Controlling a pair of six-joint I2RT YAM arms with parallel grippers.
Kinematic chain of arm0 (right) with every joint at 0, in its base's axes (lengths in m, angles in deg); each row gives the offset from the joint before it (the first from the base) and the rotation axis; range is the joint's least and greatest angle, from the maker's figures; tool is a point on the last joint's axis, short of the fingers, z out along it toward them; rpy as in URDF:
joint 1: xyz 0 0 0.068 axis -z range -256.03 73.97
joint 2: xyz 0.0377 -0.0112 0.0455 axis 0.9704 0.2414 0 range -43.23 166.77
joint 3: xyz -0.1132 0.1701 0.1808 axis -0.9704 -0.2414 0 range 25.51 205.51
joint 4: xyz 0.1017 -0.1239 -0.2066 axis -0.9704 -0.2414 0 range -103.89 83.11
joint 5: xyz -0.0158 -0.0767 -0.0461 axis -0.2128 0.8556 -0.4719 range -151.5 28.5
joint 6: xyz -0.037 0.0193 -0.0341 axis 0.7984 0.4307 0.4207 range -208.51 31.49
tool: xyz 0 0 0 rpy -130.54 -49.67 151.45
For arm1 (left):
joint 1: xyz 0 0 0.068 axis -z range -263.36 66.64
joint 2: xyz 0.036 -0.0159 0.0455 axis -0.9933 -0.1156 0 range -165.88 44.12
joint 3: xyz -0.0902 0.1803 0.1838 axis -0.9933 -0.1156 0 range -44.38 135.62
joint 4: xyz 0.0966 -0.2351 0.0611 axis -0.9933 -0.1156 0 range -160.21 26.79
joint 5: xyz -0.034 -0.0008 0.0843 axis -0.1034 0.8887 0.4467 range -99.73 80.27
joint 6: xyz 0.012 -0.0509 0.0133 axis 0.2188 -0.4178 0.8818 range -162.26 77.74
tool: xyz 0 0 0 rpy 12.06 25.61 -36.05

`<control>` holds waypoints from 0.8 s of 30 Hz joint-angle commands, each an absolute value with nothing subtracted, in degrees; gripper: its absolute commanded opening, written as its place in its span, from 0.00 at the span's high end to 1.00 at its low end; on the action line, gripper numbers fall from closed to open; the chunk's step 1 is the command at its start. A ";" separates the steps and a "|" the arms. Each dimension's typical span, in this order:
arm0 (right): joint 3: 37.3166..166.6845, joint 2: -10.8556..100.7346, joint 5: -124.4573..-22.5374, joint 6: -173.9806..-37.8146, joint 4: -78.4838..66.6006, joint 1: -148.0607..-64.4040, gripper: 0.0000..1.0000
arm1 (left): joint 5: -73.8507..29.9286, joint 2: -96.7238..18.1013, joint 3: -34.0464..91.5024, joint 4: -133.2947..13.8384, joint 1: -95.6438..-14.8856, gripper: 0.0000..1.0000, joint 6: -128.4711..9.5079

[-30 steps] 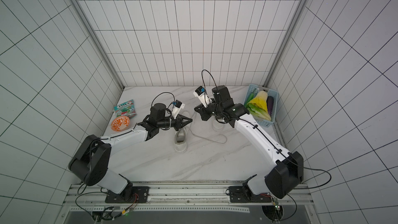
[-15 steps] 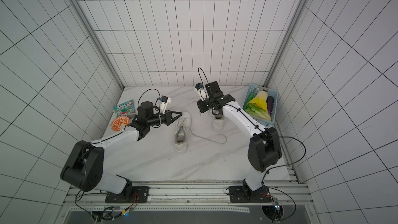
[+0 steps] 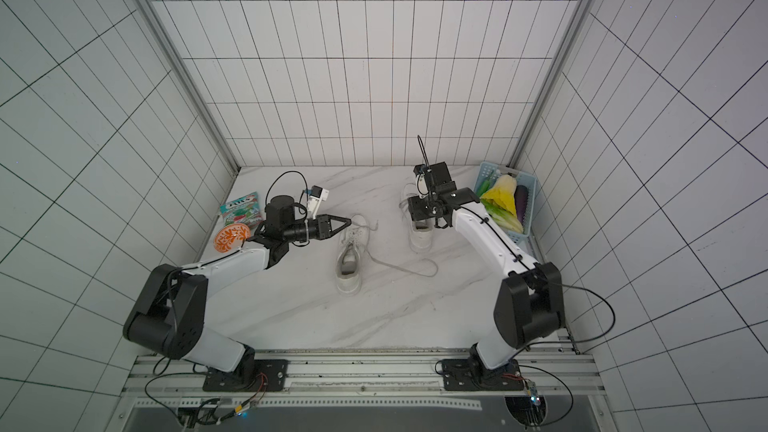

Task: Tie the shoes
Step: Cross the shoelace with the shoelace.

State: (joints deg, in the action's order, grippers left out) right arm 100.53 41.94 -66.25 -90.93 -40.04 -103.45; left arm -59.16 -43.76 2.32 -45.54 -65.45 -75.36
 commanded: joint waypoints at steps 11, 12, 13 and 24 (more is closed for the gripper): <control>80.10 43.44 -64.13 -95.81 -34.85 -114.91 0.34 | -61.57 -43.43 3.61 -42.40 -65.35 0.80 -77.36; 80.49 44.95 -64.01 -95.81 -34.93 -114.88 0.34 | -61.61 -43.42 3.61 -42.46 -65.35 0.80 -77.40; 80.99 46.38 -63.80 -95.96 -35.09 -114.89 0.34 | -61.55 -43.42 3.69 -42.47 -65.35 0.82 -77.42; 82.06 53.21 -62.76 -96.57 -35.50 -114.80 0.32 | -61.73 -42.81 3.70 -42.92 -65.35 0.90 -76.80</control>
State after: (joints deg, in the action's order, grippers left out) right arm 81.21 51.67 -63.61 -95.67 -34.90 -114.66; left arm -61.04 -44.02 2.43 -43.70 -65.45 -77.62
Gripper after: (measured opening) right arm 0.676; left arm 0.099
